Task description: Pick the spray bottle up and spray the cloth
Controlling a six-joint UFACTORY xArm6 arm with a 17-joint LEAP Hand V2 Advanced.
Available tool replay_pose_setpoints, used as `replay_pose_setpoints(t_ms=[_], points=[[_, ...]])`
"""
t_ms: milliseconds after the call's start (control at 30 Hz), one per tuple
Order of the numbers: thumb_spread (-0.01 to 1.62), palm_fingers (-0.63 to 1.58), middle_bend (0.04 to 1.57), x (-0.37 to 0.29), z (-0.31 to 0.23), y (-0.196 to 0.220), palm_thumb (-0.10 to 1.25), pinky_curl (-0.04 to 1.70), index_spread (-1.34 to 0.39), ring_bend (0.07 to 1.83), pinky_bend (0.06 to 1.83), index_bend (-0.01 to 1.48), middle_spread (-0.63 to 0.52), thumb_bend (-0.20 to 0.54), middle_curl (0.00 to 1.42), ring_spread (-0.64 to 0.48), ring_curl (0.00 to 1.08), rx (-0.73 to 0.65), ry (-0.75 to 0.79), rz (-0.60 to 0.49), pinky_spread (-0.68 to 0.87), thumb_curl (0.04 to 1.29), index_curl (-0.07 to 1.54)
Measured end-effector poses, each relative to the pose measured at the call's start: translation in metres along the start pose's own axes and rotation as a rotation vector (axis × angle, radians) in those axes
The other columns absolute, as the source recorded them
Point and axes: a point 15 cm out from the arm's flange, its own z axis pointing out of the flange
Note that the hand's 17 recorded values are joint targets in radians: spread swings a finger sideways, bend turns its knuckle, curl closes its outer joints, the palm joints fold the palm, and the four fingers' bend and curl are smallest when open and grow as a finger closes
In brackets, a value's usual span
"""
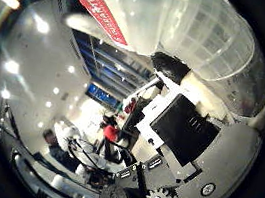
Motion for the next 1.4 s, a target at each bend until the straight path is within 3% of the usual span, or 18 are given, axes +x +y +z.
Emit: replay_pose_setpoints(t_ms=[400, 767, 867, 1100, 1400], points=[[0.88, 1.06, 1.36, -0.087, 0.085, -0.028, 1.09, 1.63, -0.29, 1.32, 1.01, 1.03, -0.16, -0.016, 0.87, -0.27, 0.93, -0.208, 0.261, -0.367, -0.16, 0.73, 1.05], [0.85, 1.07, 1.35, -0.127, 0.129, -0.033, 1.07, 1.66, -0.29, 1.31, 0.99, 1.02, -0.16, -0.016, 0.87, -0.27, 0.94, -0.355, 0.447, -0.577, -0.14, 0.77, 1.06], [0.85, 1.07, 1.35, -0.134, 0.148, -0.021, 1.07, 1.67, -0.29, 1.31, 0.99, 1.02, -0.16, -0.016, 0.87, -0.27, 0.94, -0.397, 0.455, -0.601, -0.14, 0.78, 1.06], [0.84, 1.07, 1.35, -0.113, 0.211, 0.055, 1.07, 1.67, -0.30, 1.31, 0.99, 1.01, -0.16, -0.017, 0.87, -0.27, 0.94, -0.535, 0.481, -0.616, -0.13, 0.79, 1.06], [0.83, 1.07, 1.34, -0.113, 0.229, 0.064, 1.07, 1.68, -0.30, 1.31, 1.00, 1.01, -0.16, -0.016, 0.87, -0.27, 0.94, -0.556, 0.480, -0.625, -0.12, 0.80, 1.07]])
